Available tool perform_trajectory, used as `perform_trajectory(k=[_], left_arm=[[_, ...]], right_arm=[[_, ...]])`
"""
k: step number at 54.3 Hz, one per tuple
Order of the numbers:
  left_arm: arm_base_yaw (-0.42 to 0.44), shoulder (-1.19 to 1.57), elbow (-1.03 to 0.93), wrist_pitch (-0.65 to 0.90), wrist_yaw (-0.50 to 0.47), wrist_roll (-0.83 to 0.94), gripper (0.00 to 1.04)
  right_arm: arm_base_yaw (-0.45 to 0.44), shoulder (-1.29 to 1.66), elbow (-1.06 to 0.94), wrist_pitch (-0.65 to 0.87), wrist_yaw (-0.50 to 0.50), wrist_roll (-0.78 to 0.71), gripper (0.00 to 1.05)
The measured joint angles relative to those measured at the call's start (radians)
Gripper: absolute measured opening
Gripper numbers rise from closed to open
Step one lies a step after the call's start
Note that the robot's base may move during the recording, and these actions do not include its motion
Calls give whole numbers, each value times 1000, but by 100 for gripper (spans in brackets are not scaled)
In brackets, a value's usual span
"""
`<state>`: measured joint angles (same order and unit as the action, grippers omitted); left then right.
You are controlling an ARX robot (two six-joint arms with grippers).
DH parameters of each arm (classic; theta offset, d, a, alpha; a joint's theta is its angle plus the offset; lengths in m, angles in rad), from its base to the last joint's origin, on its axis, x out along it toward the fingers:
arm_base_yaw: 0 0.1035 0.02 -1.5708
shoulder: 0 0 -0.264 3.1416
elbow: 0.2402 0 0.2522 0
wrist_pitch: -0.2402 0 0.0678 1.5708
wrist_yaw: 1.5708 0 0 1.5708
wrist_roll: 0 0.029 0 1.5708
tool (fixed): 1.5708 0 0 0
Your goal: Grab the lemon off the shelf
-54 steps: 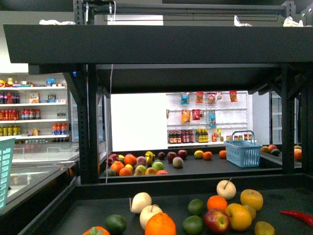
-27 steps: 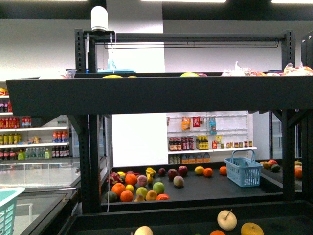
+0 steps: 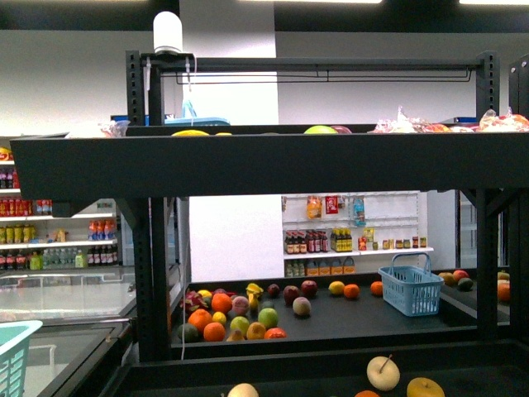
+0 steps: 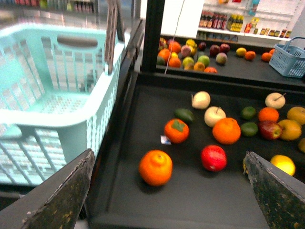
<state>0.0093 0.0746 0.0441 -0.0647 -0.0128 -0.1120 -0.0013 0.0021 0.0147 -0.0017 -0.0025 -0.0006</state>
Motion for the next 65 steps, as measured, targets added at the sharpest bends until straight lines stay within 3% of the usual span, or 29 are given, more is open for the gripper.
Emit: perform_trajectory(k=[15,26,38,54,65], left_arm=[[234,580,310,307,332,-341,97],[425,986,591,352,516,-652,97],[516,1328,808,497,571,-972,97],[507,1566,985,644,564,-1234,97],[483,1670,1098,629,525,-1313,97]], right_arm=[[0,0,0,0,-1,0,97],[0,0,0,0,-1,0,97],[0,0,0,0,-1,0,97],[0,0,0,0,-1,0,97],[0,0,0,0,-1,0,97]])
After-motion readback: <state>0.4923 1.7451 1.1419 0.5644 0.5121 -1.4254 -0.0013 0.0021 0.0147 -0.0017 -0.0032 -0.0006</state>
